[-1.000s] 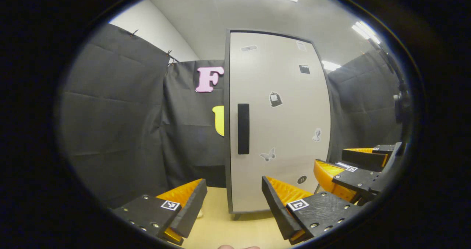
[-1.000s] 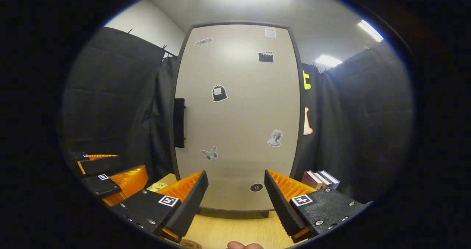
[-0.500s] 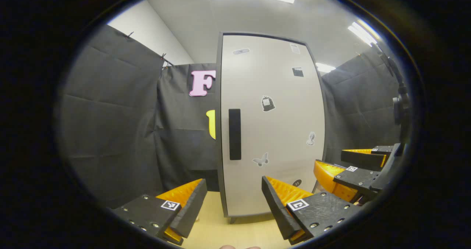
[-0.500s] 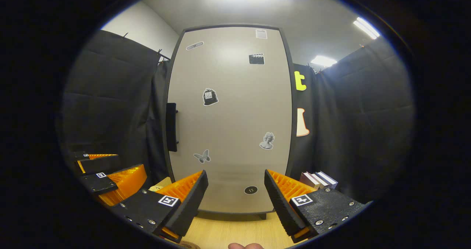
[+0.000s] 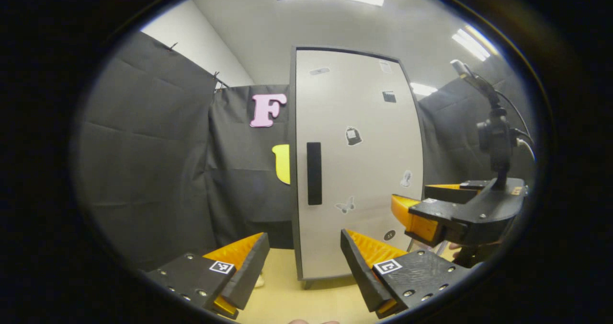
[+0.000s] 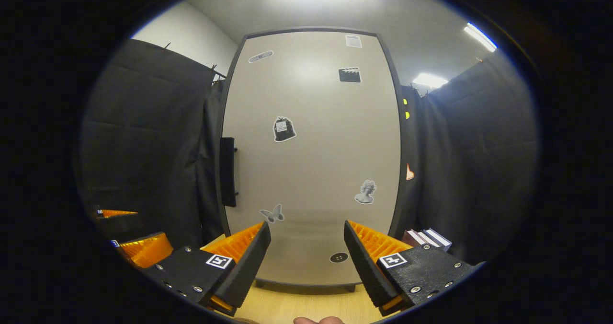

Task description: Open the cabinet door with the right hand, grasp the bottle in the cabinet with the left hand and place it on the coaster, then close the cabinet door with the right hand.

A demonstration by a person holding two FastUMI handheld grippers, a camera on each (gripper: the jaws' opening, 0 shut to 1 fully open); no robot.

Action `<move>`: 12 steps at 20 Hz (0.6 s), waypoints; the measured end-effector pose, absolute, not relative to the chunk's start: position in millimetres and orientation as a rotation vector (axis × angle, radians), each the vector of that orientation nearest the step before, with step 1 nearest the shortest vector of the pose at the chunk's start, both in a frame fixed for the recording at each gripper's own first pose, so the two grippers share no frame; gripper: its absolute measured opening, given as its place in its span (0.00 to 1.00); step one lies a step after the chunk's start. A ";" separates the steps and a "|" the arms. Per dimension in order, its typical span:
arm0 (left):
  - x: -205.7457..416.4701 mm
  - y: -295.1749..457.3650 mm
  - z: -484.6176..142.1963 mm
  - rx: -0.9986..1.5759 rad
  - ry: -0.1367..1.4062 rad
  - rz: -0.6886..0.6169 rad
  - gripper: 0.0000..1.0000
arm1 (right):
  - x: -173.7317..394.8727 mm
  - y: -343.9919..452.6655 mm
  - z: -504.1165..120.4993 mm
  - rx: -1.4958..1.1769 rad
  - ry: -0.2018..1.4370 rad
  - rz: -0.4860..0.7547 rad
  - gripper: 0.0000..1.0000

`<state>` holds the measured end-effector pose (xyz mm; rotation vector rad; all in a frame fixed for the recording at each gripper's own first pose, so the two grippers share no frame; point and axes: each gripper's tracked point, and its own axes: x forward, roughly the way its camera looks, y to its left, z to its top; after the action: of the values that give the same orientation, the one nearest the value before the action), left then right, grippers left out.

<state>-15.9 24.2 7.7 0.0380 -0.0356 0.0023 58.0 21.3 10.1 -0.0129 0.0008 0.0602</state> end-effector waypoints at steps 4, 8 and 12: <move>-38.8 56.2 5.8 0.048 -0.036 0.069 0.93 | 83.9 56.9 26.6 -0.003 -0.011 0.109 0.95; -56.5 88.8 -2.8 0.042 -0.003 0.141 0.86 | 105.2 95.8 47.0 -0.009 -0.041 0.168 0.95; -75.5 111.7 -6.3 0.045 0.009 0.198 0.93 | 125.3 129.8 55.6 -0.031 -0.062 0.212 0.95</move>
<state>-75.5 111.7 -6.3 0.0454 0.0092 0.1980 125.3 129.8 55.6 -0.0308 -0.0617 0.2118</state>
